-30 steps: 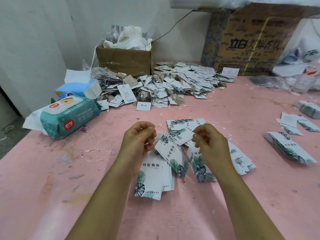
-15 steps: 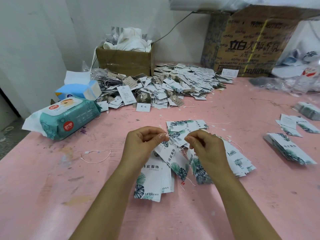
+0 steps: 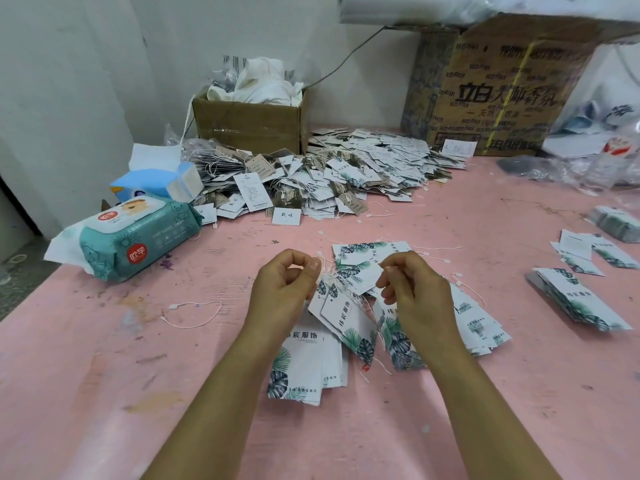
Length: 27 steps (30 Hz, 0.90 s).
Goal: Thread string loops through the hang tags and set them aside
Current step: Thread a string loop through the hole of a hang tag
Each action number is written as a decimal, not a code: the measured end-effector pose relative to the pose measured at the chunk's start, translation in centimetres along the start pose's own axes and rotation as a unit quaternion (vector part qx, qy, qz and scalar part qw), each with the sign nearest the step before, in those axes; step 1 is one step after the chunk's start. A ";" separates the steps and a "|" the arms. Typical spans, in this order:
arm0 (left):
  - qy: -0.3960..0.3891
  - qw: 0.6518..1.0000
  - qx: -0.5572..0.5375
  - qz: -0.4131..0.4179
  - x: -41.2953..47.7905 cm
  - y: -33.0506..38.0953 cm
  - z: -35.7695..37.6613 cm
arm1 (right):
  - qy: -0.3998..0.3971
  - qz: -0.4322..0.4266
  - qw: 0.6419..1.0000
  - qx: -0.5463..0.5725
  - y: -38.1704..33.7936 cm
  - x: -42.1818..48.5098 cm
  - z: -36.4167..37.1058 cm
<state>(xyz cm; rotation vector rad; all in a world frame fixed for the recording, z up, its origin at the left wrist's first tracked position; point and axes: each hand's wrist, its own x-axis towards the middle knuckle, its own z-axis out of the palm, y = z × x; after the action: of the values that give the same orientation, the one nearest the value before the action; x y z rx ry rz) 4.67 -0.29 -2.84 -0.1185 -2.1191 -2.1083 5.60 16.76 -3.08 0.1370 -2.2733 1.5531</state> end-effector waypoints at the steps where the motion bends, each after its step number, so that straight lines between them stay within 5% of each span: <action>1: 0.002 1.000 0.004 0.002 0.0 -0.1 0.0 | 0.001 -0.001 1.000 -0.009 0.0 0.0 0.0; 14: 0.036 0.998 0.042 -0.019 0.2 -0.5 0.0 | 0.030 -0.009 0.999 -0.041 0.7 0.3 -0.1; 27: -0.028 0.999 0.026 0.032 -0.2 -0.1 0.1 | -0.004 -0.077 0.996 -0.044 0.1 0.0 0.1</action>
<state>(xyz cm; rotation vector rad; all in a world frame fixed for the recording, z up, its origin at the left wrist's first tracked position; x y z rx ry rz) 4.85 -0.15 -2.93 -0.2387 -2.1696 -2.0350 5.49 16.73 -3.22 0.2881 -2.2753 1.3746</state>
